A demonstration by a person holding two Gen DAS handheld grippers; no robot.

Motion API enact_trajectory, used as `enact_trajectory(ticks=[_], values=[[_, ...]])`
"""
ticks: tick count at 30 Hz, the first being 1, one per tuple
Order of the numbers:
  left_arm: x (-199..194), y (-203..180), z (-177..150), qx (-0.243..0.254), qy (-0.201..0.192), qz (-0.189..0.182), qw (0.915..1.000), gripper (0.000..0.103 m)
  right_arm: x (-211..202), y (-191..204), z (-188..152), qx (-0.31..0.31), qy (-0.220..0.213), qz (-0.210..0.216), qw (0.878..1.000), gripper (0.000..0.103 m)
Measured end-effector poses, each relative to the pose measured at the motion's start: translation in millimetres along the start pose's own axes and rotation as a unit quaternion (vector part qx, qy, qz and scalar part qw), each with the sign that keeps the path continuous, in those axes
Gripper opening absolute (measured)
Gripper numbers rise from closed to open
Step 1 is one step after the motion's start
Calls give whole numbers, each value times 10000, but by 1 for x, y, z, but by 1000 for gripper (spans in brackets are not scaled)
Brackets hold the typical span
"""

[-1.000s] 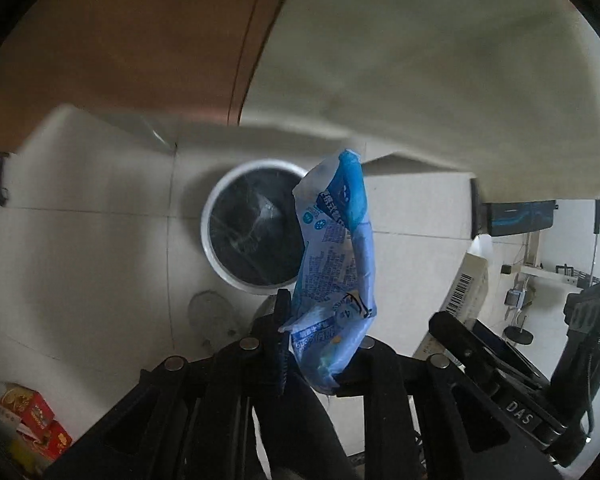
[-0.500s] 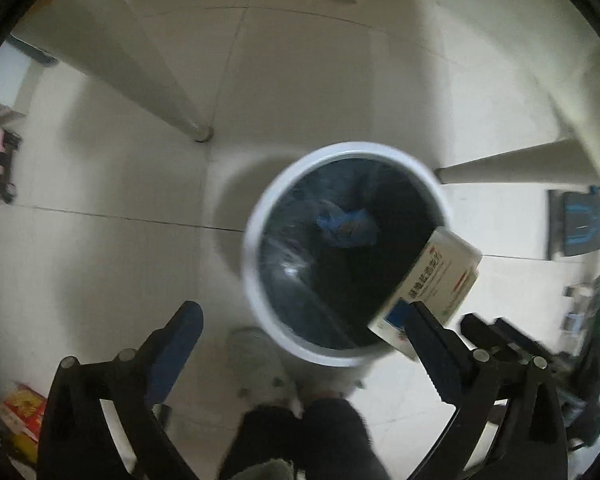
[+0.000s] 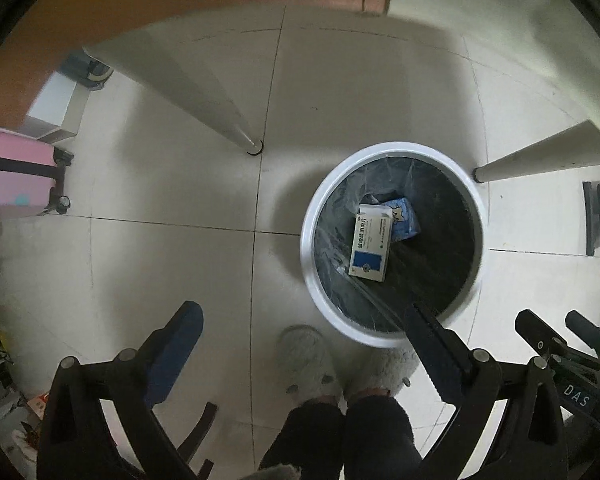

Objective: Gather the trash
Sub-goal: 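Carry both items to the trash bin and release them inside, then move both tools back over the table toward the remaining items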

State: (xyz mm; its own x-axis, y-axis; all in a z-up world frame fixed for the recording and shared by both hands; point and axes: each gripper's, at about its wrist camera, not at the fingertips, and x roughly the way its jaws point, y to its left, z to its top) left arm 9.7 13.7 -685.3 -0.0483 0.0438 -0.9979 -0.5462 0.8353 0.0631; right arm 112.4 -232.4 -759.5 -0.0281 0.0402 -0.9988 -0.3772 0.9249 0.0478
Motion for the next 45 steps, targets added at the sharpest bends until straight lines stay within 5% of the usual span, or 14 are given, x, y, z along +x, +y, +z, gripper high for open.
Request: enact_trajectory(ticks=[10, 21, 28, 32, 37, 45], values=[[-69, -5, -14, 172, -133, -28, 9998, 103, -98, 10, -17, -24, -230, -142, 9996, 102], [-196, 6, -44, 308, -183, -200, 9992, 103, -249, 24, -59, 30, -410, -35, 9991, 102], [-309, 5, -36, 431, -1021, -81, 9938, 103, -360, 25, -66, 273, -736, 328, 9964, 102], [-363, -18, -10, 781, -1708, 168, 9821, 103, -417, 3, -49, 577, -1054, 458, 9917, 102], [-387, -55, 34, 1310, -2081, 395, 9685, 103, -457, -40, -7, 877, -1276, 325, 9874, 102], [-358, -144, 119, 1968, -1579, 497, 9664, 103, -455, -112, 97, 1153, -1154, 429, 9857, 102]])
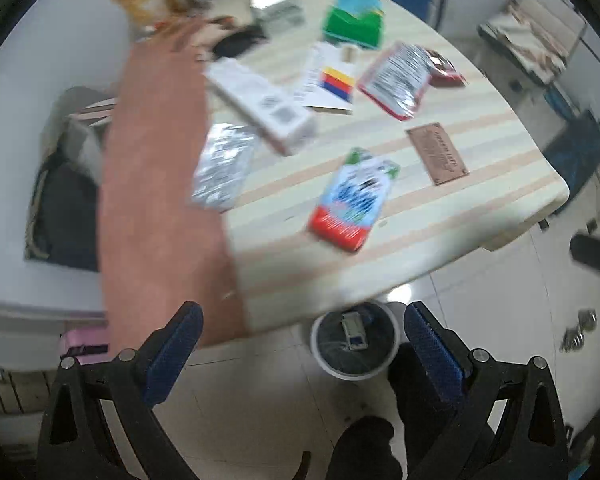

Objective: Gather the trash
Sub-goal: 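Move both tools back over the table toward the remaining items, then grasp the milk carton with the left tool while the right tool grasps the red snack bag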

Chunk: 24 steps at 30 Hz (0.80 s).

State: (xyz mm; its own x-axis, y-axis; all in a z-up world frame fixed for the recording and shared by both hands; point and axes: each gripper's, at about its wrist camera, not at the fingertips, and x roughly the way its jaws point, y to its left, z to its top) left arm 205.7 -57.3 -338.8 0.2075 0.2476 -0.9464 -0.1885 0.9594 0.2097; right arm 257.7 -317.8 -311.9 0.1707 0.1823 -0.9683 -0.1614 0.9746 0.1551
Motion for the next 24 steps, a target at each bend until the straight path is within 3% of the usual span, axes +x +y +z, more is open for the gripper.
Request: enact_trajectory(ticks=[6, 8, 11, 12, 17, 21, 24], values=[[53, -33, 60, 470, 488, 51, 9977, 102, 29, -22, 82, 86, 227, 178, 9995, 102], [71, -36, 72, 470, 660, 81, 9967, 100, 40, -26, 108, 281, 331, 422, 9982, 102], [92, -30, 80, 185, 916, -122, 9955, 76, 59, -26, 137, 688, 511, 824, 9929, 102], [97, -24, 79, -63, 997, -365, 9943, 62, 68, -23, 147, 858, 577, 942, 9902, 102], [95, 7, 69, -1313, 976, -597, 9847, 61, 112, -2, 181, 1760, 866, 1415, 9703, 102], [91, 40, 47, -2410, 921, -244, 9658, 60, 139, 21, 209, 2360, 806, 1381, 9585, 102], [94, 60, 35, -2932, 931, 96, 9515, 60, 149, 37, 229, 2516, 654, 1114, 9592, 102]])
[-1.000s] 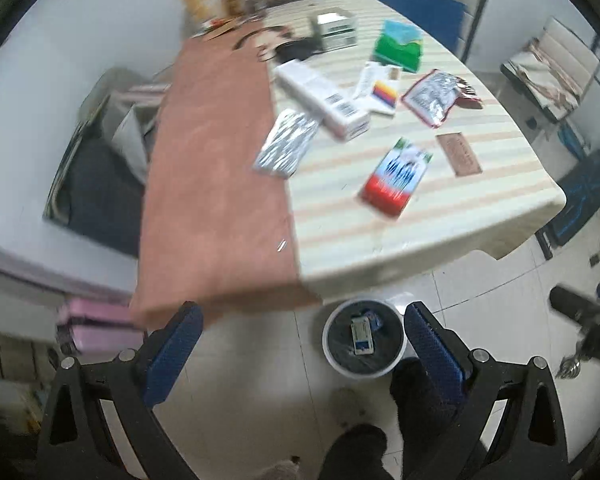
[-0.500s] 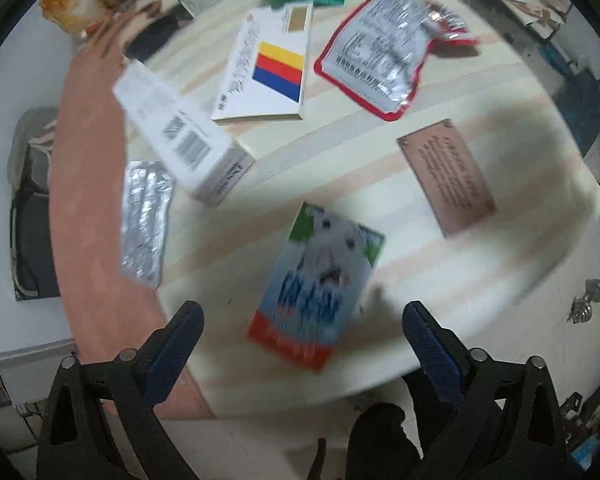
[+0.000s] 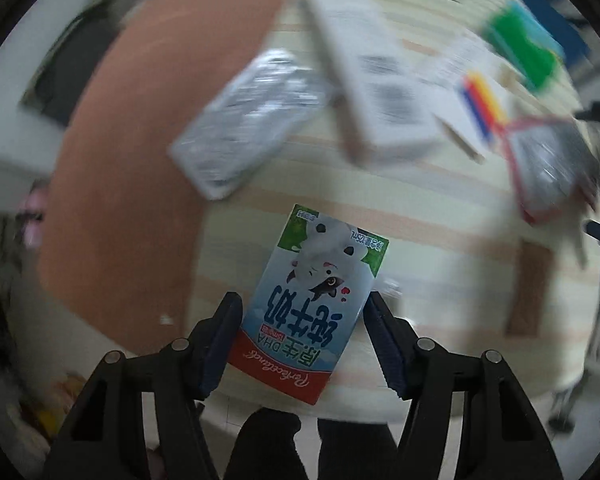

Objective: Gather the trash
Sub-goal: 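Grasp the milk carton with the left tool while the right tool grasps the red snack bag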

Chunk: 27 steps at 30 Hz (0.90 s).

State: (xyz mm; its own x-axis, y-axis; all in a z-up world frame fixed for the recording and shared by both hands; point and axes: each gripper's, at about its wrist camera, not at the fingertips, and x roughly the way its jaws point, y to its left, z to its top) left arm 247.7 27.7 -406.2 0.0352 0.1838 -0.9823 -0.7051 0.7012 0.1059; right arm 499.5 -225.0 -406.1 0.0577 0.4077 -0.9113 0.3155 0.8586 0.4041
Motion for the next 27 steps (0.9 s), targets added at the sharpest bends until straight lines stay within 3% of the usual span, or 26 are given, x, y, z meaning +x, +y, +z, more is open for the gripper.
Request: enact_trajectory(ticks=[5, 7, 9, 10, 14, 17, 27], values=[[13, 13, 1, -335, 170, -14, 9993, 58, 19, 38, 6, -437, -273, -990, 9937, 97], [15, 11, -1, -286, 201, 0, 9994, 57, 25, 55, -2, -1181, -290, -1296, 9841, 90], [17, 9, 1, -278, 210, -5, 9994, 57, 29, 66, -17, -2104, -330, -1603, 9638, 78], [18, 8, 3, -278, 210, 6, 9994, 57, 29, 68, -24, -2459, -358, -1665, 9542, 67], [18, 10, 4, -298, 265, -142, 9991, 57, 29, 53, -56, -3599, -18, -1721, 9170, 66], [23, 14, 17, -234, 298, -167, 9991, 58, 30, 38, -75, -4027, 117, -1824, 8969, 66], [8, 7, 20, 151, 5, -69, 9999, 51, 23, 33, -85, -4077, -111, -1589, 8991, 60]])
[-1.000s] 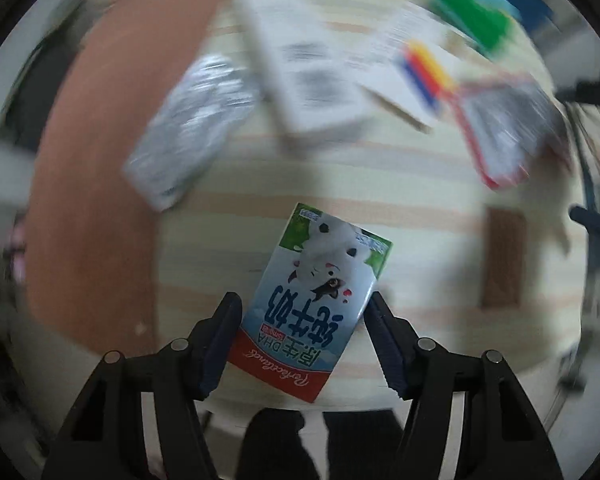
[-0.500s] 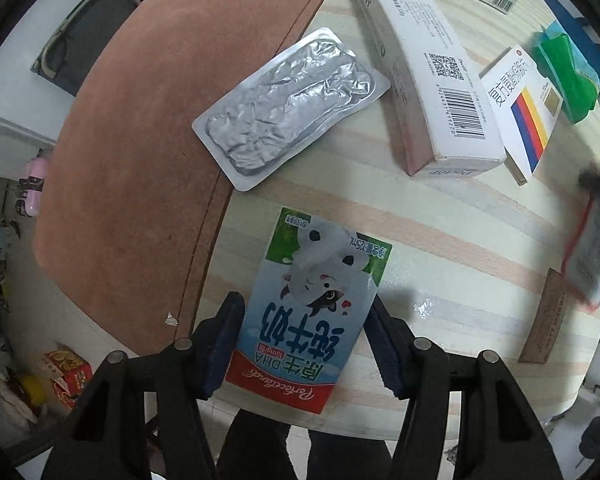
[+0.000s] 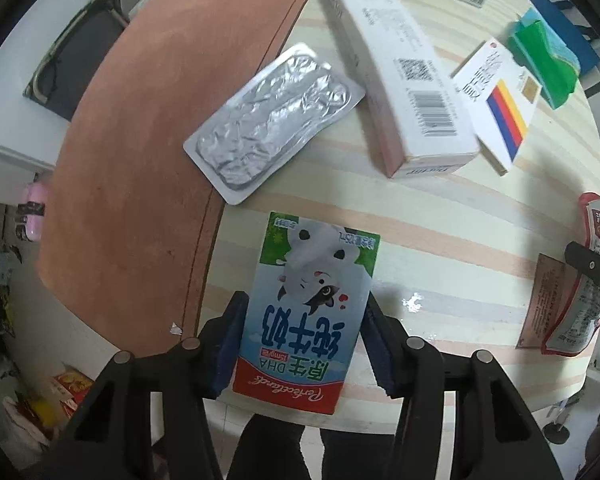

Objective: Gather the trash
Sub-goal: 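Grasp the milk carton with the left tool while the right tool grasps the red snack bag, then carry the carton and snack bag to the trash bin and release them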

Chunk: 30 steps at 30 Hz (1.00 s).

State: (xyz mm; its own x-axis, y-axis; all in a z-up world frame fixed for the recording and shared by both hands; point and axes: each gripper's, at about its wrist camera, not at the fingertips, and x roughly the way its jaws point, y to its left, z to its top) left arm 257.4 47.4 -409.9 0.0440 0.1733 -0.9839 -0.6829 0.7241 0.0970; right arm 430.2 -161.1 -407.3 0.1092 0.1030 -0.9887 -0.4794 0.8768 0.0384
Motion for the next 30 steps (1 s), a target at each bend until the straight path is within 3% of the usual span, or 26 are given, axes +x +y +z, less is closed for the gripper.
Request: enact_trajectory(ticks=[10, 17, 23, 30], values=[[-52, 3, -14, 194, -453, -229, 9985, 50, -51, -2, -49, 86, -387, 629, 9972, 59], [-85, 20, -38, 384, -622, -772, 9943, 49, -80, 14, -98, 131, -533, 902, 9944, 58], [-100, 47, -80, 640, -778, -1357, 9856, 49, -107, 28, -166, 454, -721, 928, 9920, 58], [-77, 80, -141, 844, -345, -1883, 9779, 49, -105, 58, -262, 778, -667, 798, 9915, 58]])
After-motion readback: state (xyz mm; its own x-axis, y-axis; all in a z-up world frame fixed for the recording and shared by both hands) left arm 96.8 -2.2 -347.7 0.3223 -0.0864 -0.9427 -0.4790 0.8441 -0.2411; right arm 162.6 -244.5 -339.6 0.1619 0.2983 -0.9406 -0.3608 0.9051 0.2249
